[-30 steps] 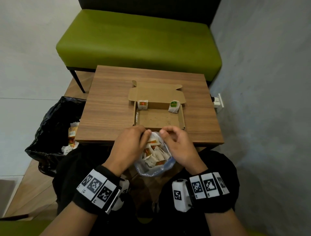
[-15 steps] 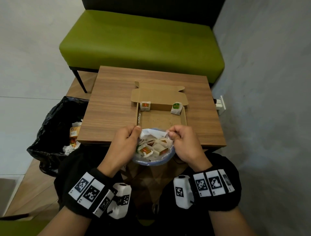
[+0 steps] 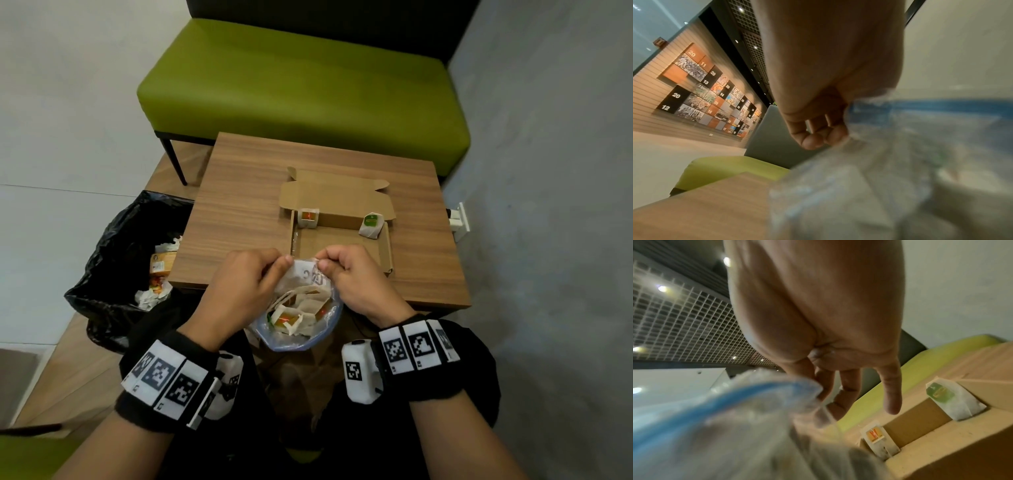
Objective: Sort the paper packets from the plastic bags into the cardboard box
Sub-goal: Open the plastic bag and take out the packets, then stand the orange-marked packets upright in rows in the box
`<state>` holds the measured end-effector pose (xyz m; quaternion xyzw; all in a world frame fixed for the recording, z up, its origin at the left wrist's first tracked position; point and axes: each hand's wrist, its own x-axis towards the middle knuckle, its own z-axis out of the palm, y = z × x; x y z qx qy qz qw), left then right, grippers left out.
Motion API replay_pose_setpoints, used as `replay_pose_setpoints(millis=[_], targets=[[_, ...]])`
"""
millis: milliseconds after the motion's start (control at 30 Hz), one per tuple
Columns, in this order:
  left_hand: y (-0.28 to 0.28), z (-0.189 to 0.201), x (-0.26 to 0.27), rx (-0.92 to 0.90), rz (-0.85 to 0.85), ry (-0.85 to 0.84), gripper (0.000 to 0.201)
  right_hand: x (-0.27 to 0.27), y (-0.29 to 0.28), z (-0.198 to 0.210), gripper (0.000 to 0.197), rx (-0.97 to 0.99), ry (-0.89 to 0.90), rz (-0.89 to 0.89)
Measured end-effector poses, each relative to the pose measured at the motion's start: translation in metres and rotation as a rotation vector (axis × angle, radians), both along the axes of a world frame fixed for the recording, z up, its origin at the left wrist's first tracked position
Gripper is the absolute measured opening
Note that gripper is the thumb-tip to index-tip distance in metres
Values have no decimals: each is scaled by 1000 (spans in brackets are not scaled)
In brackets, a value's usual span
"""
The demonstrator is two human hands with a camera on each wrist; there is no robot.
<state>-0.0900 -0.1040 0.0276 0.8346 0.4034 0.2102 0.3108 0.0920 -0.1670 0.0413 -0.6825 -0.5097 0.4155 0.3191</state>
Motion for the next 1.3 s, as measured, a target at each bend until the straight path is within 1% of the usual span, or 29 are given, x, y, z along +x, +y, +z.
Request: replay_pose_setpoints(millis=[100,233,333,400,533,667,767,1000,1167,1300], targets=[[3,1,-4,24,151,-22,44,-9,12,-3,18,34,-22,-6],[15,2,-14,40,325,-51,49,-16,23,-4,27,171,-123,-140],[30,-2,-23,66,414,-37,48,-19,30,-5,24,248,-188,-208],[41,-6,-27,81,451,-36,45,-23,36,-7,23,260,-232,-199],[68,-19,-30,10,451,-53,44,-33,53,-11,27,296,-402,-65],[94,-32,-31,-35,461,-42,47,-39,80,-19,37,267,-596,70],[109,-39,-29,-52,467,-33,46,-42,101,-20,42,253,-693,133],[123,-47,-24,-84,449,-77,41,-47,132,-21,25,159,-855,250],[127,-54,-22,-71,414,-68,42,-51,140,-24,24,79,-971,288],[126,-54,-20,-78,433,-92,35,-52,142,-30,24,72,-1000,311]])
